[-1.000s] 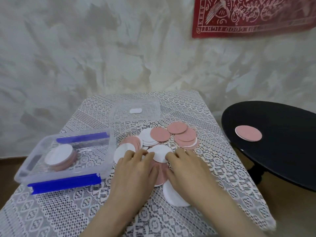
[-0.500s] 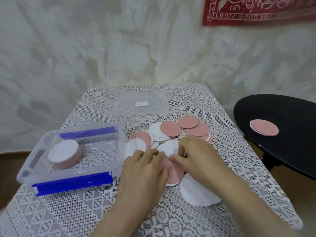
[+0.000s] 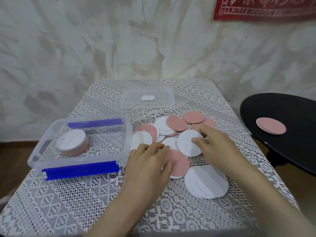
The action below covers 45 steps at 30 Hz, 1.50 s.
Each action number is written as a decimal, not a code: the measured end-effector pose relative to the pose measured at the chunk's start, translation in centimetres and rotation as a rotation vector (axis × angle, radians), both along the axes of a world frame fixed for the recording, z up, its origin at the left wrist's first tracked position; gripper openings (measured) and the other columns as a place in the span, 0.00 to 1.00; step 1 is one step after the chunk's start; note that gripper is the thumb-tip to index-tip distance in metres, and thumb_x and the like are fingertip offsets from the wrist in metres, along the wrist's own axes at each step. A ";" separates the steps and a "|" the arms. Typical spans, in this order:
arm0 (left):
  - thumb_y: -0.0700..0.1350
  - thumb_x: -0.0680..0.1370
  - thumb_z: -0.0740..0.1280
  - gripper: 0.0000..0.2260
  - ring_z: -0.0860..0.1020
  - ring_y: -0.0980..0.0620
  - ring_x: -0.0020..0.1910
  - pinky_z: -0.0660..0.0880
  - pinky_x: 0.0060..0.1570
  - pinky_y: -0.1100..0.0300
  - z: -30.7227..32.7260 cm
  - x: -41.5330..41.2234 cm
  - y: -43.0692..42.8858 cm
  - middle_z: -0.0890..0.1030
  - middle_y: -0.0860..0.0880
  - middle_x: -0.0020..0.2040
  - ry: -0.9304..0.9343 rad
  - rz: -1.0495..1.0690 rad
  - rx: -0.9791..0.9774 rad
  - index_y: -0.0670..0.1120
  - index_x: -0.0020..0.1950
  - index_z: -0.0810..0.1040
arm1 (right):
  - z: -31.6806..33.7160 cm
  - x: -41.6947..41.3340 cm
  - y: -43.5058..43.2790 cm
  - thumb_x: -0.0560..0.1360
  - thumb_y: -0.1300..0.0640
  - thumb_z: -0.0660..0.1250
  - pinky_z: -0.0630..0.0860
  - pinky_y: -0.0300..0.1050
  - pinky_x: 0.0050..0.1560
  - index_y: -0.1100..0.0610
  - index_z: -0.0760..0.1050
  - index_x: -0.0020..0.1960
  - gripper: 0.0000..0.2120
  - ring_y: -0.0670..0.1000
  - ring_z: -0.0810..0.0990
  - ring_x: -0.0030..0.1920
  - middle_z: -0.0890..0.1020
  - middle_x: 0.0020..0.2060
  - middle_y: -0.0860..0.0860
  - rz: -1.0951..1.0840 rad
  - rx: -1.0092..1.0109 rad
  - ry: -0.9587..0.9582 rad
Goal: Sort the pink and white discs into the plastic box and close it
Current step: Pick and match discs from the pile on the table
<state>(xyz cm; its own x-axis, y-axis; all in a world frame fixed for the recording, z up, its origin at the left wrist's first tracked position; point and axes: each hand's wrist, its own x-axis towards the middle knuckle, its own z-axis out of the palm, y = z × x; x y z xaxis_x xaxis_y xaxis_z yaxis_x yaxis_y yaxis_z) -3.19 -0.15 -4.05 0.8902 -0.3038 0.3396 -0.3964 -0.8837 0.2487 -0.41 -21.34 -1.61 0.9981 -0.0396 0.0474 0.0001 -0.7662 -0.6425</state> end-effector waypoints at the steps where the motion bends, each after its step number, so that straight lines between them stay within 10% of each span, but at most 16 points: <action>1: 0.57 0.79 0.60 0.18 0.78 0.48 0.54 0.78 0.50 0.49 0.1 -0.2 0.1 0.82 0.54 0.60 0.015 -0.001 -0.013 0.51 0.62 0.81 | -0.1 -0.4 -0.5 0.81 0.52 0.64 0.79 0.57 0.47 0.53 0.73 0.45 0.08 0.57 0.82 0.40 0.81 0.39 0.53 0.008 0.034 -0.021; 5: 0.60 0.80 0.63 0.19 0.74 0.53 0.58 0.75 0.55 0.55 1.2 -1.0 0.3 0.79 0.59 0.63 0.045 -0.044 -0.117 0.54 0.67 0.77 | 0.5 -2.1 -1.0 0.81 0.53 0.66 0.74 0.50 0.40 0.51 0.77 0.44 0.08 0.51 0.78 0.36 0.82 0.37 0.48 0.198 0.247 0.013; 10: 0.59 0.80 0.63 0.09 0.74 0.57 0.36 0.73 0.36 0.54 2.4 -2.3 0.3 0.77 0.57 0.35 0.119 -0.074 -0.298 0.56 0.47 0.75 | 1.2 -3.1 0.5 0.80 0.55 0.69 0.75 0.47 0.33 0.52 0.82 0.46 0.06 0.47 0.79 0.34 0.82 0.34 0.50 0.330 0.422 0.087; 15: 0.55 0.82 0.62 0.12 0.74 0.57 0.34 0.68 0.31 0.56 2.1 -2.2 1.3 0.75 0.55 0.31 0.220 -0.054 -0.354 0.54 0.40 0.68 | 0.8 -2.2 0.3 0.79 0.46 0.68 0.71 0.43 0.41 0.43 0.82 0.52 0.05 0.40 0.76 0.35 0.83 0.40 0.41 0.224 0.108 -0.025; 19: 0.54 0.83 0.60 0.10 0.76 0.57 0.38 0.78 0.39 0.47 1.7 -2.2 2.2 0.77 0.55 0.37 0.294 -0.068 -0.423 0.61 0.42 0.68 | 1.2 -2.3 0.9 0.73 0.36 0.69 0.66 0.38 0.40 0.37 0.73 0.68 0.25 0.35 0.72 0.45 0.73 0.48 0.35 0.311 -0.196 0.115; 24: 0.55 0.82 0.62 0.10 0.74 0.61 0.35 0.65 0.32 0.64 1.9 -2.0 2.7 0.76 0.59 0.34 0.298 -0.071 -0.405 0.68 0.42 0.69 | 1.4 -1.8 1.6 0.70 0.39 0.73 0.70 0.45 0.44 0.39 0.73 0.57 0.19 0.44 0.74 0.49 0.72 0.48 0.37 0.288 -0.259 0.124; 34: 0.55 0.83 0.57 0.10 0.74 0.53 0.33 0.68 0.32 0.58 1.9 -1.7 2.8 0.76 0.50 0.32 0.250 -0.010 -0.452 0.51 0.46 0.72 | -0.2 -0.3 0.2 0.80 0.51 0.67 0.67 0.47 0.36 0.49 0.64 0.37 0.16 0.50 0.71 0.33 0.74 0.32 0.48 0.149 -0.012 -0.010; 39: 0.52 0.84 0.56 0.10 0.74 0.56 0.33 0.68 0.32 0.60 2.0 -2.2 2.4 0.75 0.51 0.32 0.263 -0.004 -0.480 0.51 0.46 0.71 | 0.4 -0.4 -0.4 0.83 0.53 0.63 0.73 0.51 0.36 0.62 0.75 0.47 0.12 0.48 0.73 0.31 0.75 0.30 0.48 0.185 0.360 0.022; 45: 0.51 0.85 0.55 0.10 0.73 0.54 0.25 0.69 0.26 0.58 2.8 -3.3 1.6 0.78 0.44 0.29 0.484 -0.103 -0.741 0.58 0.49 0.75 | 1.1 -3.1 0.2 0.82 0.55 0.66 0.75 0.43 0.33 0.61 0.76 0.46 0.11 0.46 0.77 0.32 0.78 0.33 0.51 0.377 0.351 0.151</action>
